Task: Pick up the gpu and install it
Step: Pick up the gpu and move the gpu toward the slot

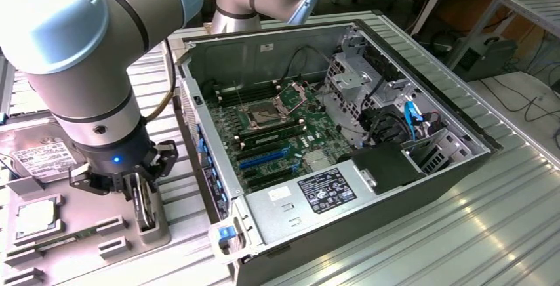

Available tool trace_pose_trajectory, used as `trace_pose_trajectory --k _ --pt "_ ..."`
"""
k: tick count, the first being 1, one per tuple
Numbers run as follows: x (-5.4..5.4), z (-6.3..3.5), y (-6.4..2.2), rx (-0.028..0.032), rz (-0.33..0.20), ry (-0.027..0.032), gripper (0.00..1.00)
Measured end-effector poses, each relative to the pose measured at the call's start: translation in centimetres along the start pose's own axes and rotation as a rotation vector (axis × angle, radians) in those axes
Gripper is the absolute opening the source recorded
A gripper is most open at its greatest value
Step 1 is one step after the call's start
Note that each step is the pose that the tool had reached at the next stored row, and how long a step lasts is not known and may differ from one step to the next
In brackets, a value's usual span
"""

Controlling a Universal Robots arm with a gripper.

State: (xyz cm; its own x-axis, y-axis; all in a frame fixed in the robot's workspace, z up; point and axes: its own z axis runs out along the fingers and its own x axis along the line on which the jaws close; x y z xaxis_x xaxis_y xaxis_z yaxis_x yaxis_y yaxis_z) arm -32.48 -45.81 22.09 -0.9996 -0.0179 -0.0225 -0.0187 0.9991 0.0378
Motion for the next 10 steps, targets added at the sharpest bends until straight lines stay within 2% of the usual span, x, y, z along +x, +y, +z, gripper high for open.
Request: trace_pose_trajectory --k 3,4,10 --pt "0.00 0.00 0.00 0.0000 0.000 0.0000 0.41" --pt "0.00 0.00 0.00 0.0000 0.000 0.0000 0.33" --pt "0.00 0.01 0.00 -0.0001 0.000 -0.0001 0.32"
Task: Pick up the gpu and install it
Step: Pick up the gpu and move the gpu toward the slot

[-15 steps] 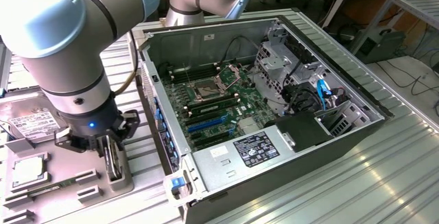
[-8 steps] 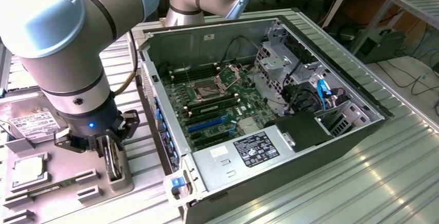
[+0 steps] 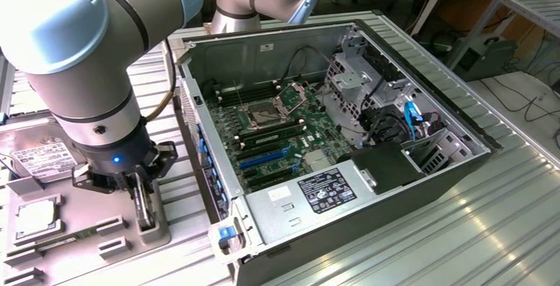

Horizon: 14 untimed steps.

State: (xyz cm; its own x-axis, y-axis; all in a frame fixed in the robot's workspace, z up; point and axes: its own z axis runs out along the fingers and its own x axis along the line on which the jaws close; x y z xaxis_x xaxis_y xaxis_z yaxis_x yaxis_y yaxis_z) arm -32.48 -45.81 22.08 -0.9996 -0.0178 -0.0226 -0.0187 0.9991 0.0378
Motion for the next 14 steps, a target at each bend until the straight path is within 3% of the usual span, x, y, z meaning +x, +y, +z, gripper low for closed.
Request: trace_pose_trajectory --k 2,14 --pt "0.00 0.00 0.00 0.0000 0.000 0.0000 0.28" --pt "0.00 0.00 0.00 0.0001 0.000 0.0000 0.28"
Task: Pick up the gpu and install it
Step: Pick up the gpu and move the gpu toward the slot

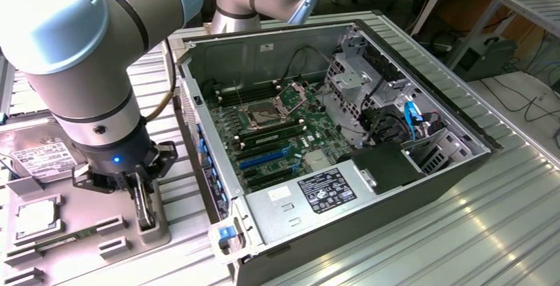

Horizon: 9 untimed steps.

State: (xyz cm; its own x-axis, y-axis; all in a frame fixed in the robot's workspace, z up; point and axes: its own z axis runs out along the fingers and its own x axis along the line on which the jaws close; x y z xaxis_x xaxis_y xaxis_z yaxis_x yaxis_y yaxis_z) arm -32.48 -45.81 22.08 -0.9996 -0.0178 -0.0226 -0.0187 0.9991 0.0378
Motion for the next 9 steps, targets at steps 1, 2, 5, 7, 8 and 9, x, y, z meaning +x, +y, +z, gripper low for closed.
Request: trace_pose_trajectory --k 1,2,5,7,8,9 --pt "0.0 -0.03 0.00 0.0000 0.000 0.0000 0.28" --pt "0.0 -0.16 0.00 0.0001 0.000 0.0001 0.28" --pt "0.0 -1.02 0.04 0.0001 0.000 0.0001 0.28" --pt "0.0 -1.42 0.05 0.0001 0.000 0.0001 0.28" --pt "0.0 -1.54 0.06 0.0000 0.000 0.0000 0.28" --pt "0.0 -1.70 0.07 0.0000 0.000 0.0001 0.28"
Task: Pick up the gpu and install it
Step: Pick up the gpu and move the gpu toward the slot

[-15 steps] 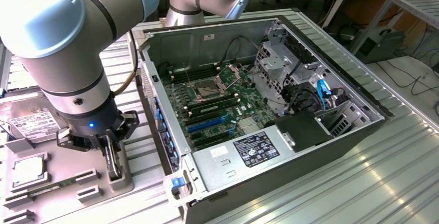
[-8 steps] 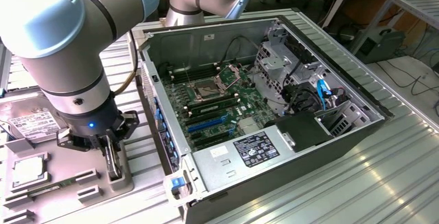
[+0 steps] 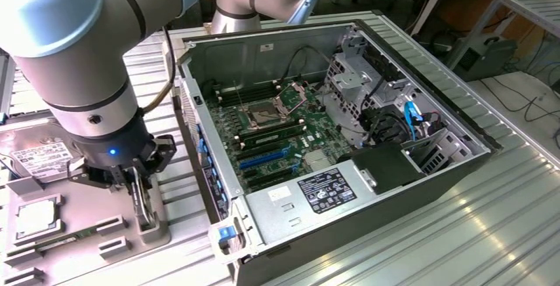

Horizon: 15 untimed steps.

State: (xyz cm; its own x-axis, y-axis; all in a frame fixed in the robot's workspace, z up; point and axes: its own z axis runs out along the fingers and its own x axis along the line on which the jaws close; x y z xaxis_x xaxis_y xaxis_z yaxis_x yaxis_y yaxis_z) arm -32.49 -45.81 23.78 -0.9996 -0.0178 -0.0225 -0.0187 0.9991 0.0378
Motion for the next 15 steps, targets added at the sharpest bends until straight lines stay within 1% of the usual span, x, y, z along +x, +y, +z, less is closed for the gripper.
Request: trace_pose_trajectory --k 6,10,15 --pt "0.0 -1.13 0.04 -0.0001 0.000 -0.0001 0.28" --pt "0.0 -1.72 0.06 0.0000 0.000 -0.0001 0.28" --pt "-0.1 -2.86 0.11 0.0000 0.000 0.0000 0.28"
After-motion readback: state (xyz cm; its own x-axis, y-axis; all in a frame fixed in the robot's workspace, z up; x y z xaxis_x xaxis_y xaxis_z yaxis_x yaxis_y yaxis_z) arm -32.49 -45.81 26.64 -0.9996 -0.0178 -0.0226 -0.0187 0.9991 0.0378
